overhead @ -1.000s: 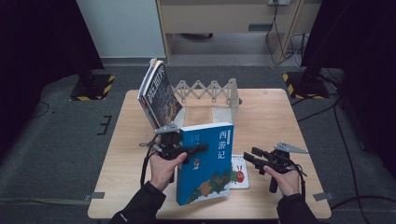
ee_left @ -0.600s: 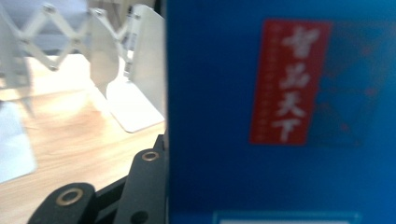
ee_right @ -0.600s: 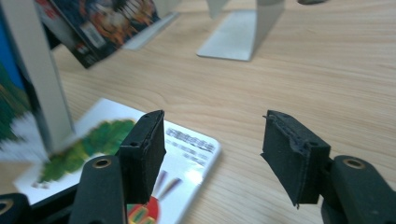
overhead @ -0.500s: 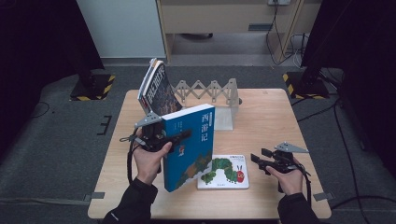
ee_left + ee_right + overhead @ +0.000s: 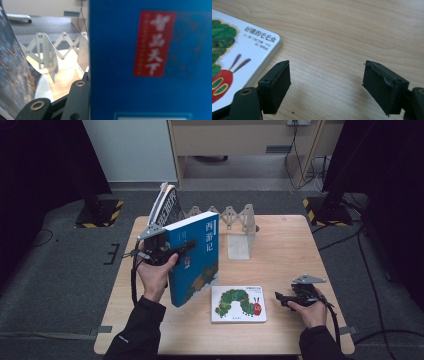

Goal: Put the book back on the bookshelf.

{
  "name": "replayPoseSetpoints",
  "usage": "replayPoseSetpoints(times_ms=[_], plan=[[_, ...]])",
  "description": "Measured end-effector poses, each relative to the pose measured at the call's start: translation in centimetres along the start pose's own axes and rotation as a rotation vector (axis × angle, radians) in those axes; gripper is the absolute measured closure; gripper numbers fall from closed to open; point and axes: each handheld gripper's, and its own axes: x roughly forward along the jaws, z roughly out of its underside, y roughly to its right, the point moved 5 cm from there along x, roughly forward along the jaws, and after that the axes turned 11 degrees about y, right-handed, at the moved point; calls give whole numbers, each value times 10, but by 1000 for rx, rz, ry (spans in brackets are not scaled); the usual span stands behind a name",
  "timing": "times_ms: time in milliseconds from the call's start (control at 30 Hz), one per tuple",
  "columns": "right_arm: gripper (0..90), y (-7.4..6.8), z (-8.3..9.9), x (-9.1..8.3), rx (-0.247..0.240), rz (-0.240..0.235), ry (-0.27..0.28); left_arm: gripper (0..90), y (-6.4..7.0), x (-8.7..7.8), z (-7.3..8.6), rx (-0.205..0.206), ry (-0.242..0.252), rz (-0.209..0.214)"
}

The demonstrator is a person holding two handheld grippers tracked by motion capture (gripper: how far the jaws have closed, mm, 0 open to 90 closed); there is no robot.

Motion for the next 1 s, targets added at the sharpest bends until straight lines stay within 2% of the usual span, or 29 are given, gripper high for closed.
replayPoseSetpoints(times_ms=[267, 400, 767, 1000], plan=[[164, 4, 5, 3, -8, 17, -29, 604, -7, 16, -11, 10, 17, -37], [154, 6, 7, 4, -6, 19, -38, 604, -11, 27, -12, 8, -1, -44], [110, 7, 10, 7, -60, 45, -18, 604, -23, 57, -15, 3, -19, -78], [82, 8, 12, 8, -64, 56, 4, 605, -30, 78, -16, 8, -28, -102]])
